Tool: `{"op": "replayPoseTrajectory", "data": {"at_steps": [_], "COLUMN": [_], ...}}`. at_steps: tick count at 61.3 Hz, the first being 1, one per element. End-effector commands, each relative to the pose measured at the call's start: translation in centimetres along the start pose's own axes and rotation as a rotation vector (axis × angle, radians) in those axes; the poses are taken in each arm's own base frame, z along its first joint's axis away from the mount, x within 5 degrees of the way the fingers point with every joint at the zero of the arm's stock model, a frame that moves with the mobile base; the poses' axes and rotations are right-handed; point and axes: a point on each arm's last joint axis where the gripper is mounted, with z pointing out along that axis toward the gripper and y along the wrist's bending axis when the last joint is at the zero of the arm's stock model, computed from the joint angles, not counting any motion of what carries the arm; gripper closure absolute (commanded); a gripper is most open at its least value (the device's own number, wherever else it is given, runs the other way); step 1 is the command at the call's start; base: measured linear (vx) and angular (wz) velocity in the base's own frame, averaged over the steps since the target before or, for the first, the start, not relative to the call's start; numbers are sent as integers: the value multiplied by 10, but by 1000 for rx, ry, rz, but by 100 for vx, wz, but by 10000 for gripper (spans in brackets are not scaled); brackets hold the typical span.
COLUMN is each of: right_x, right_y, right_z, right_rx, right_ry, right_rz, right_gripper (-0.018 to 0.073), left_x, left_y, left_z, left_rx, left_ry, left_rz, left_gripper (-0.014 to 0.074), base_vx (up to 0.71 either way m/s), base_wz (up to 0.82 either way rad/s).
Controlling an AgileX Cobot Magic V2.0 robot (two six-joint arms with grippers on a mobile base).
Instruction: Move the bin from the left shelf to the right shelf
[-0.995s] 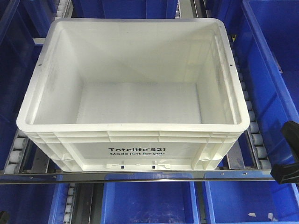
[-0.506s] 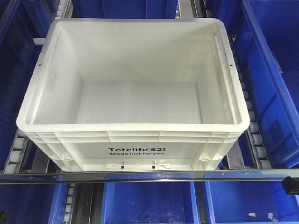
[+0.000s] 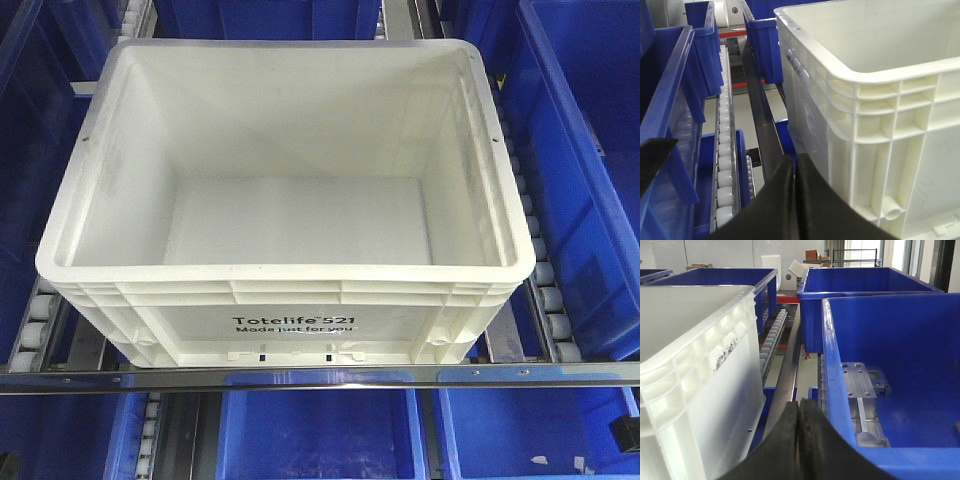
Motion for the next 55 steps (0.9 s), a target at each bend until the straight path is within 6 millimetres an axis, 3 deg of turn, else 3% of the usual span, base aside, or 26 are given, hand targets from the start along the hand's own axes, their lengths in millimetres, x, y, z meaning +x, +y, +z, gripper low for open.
{"op": "replayPoseTrajectory", "data": {"at_steps": [1, 55], "right_x": [0, 0], "right_y": [0, 0], "right_z": [0, 0], "right_rx": [7, 7], "right_ry": [-56, -55], "right_rz": [-12, -13], "right_gripper": [567, 567], "left_x": [-13, -13], "left_y": [1, 1], "left_z": [-2, -2], "left_rx": [-10, -10], "left_ry": [-98, -98], "left_rz": [-5, -5], "left_gripper": [604, 604], "base_vx": [0, 0], "base_wz": [0, 0]}}
